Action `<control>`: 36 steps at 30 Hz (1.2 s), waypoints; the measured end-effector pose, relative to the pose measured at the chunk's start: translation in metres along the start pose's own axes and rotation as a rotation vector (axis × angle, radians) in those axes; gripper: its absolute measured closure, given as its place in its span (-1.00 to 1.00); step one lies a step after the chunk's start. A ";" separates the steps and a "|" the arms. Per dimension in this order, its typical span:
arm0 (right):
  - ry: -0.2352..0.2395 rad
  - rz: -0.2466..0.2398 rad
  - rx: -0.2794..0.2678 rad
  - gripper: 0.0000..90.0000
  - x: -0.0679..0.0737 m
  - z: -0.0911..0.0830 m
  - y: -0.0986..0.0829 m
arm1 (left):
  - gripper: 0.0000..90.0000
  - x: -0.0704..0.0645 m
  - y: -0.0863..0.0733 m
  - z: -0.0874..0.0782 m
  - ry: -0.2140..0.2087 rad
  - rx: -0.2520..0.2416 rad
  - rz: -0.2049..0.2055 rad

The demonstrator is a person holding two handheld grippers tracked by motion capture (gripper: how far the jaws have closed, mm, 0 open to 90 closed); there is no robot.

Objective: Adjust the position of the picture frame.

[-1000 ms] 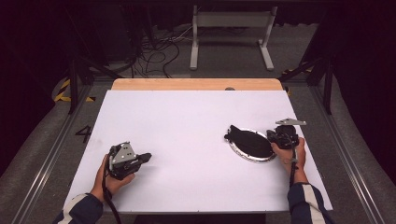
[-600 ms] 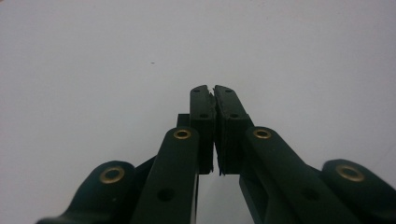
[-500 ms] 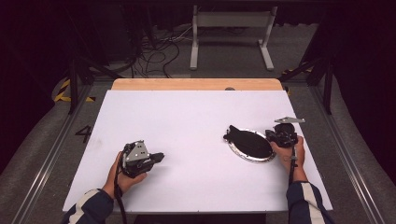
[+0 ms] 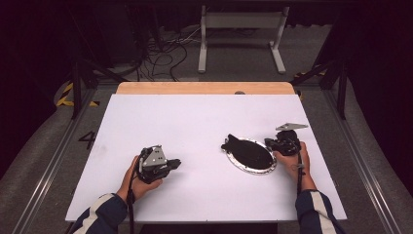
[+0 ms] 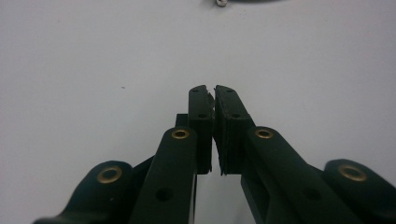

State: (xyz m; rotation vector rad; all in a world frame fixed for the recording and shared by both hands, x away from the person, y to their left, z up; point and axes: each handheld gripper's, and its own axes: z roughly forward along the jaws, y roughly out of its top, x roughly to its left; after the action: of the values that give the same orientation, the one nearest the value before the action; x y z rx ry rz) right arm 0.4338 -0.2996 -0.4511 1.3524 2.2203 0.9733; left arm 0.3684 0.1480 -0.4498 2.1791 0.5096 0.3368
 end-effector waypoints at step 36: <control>0.155 -0.171 -0.081 1.00 0.102 -0.039 -0.021 | 0.88 0.017 0.030 0.039 0.010 0.020 0.012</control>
State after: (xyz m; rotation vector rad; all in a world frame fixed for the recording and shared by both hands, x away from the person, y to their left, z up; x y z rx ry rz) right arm 0.3485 -0.2309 -0.4347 1.0642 2.3365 1.1253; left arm 0.4065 0.1123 -0.4488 2.2016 0.5075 0.3503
